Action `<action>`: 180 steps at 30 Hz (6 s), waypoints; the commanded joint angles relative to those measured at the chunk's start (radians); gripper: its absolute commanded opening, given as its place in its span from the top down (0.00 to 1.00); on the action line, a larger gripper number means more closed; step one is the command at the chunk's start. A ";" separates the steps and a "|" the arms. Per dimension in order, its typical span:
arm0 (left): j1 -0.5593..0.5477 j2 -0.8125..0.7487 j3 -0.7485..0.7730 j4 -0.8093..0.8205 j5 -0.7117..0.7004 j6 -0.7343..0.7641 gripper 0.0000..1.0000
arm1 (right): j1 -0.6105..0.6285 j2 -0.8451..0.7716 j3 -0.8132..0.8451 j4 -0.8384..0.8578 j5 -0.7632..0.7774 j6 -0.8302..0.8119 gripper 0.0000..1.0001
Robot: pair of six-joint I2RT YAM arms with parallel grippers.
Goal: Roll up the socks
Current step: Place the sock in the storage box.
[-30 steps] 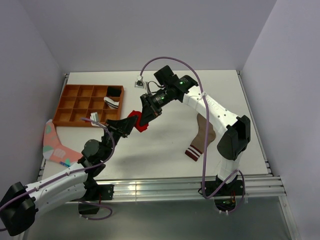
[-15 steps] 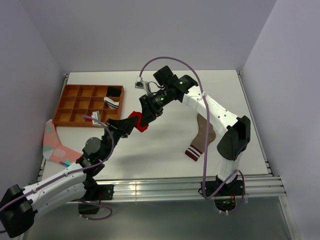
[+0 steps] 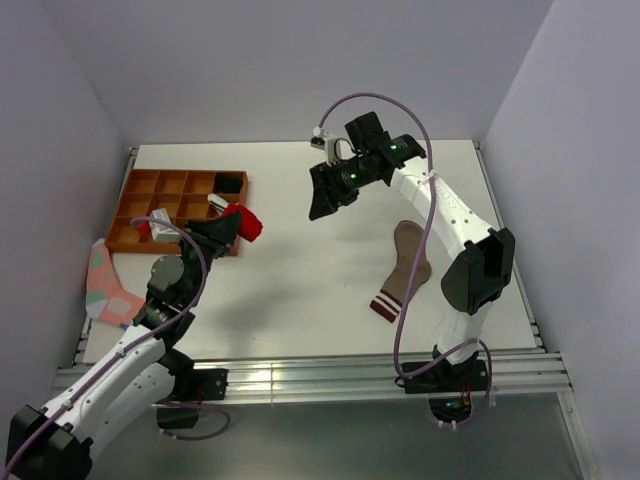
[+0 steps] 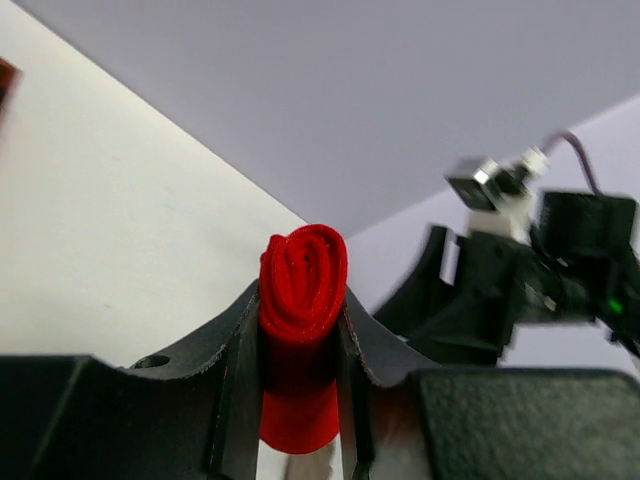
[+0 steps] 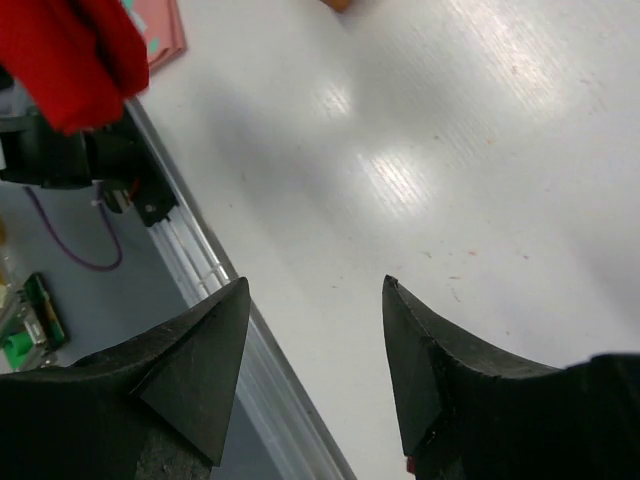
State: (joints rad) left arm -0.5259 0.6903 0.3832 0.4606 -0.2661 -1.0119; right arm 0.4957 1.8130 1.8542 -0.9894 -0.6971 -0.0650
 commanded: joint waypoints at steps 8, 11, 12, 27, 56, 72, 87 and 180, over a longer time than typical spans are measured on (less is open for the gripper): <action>0.451 0.287 0.051 0.047 0.344 -0.096 1.00 | -0.028 -0.173 -0.179 0.081 0.088 -0.075 0.37; 0.477 0.363 0.080 0.061 0.343 -0.091 1.00 | -0.032 -0.195 -0.214 0.087 0.090 -0.082 0.37; 0.481 0.405 0.086 0.067 0.349 -0.091 1.00 | -0.031 -0.202 -0.223 0.090 0.091 -0.085 0.37; 0.573 0.718 0.158 0.133 0.404 -0.103 1.00 | -0.045 -0.271 -0.329 0.123 0.099 -0.108 0.38; 0.527 0.974 0.428 -0.401 0.240 -0.090 1.00 | -0.048 -0.296 -0.377 0.143 0.077 -0.105 0.38; 0.472 1.089 0.592 -0.658 0.119 -0.059 1.00 | -0.046 -0.300 -0.409 0.138 0.076 -0.117 0.38; 0.437 1.138 0.628 -0.813 0.024 -0.036 1.00 | -0.046 -0.287 -0.415 0.133 0.077 -0.119 0.38; 0.339 1.080 0.948 -1.108 -0.122 -0.065 0.45 | -0.046 -0.282 -0.420 0.115 0.087 -0.139 0.38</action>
State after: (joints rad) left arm -0.1871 1.8332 1.3136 -0.6430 -0.4049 -1.0855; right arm 0.4553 1.5524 1.4174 -0.8761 -0.6163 -0.1856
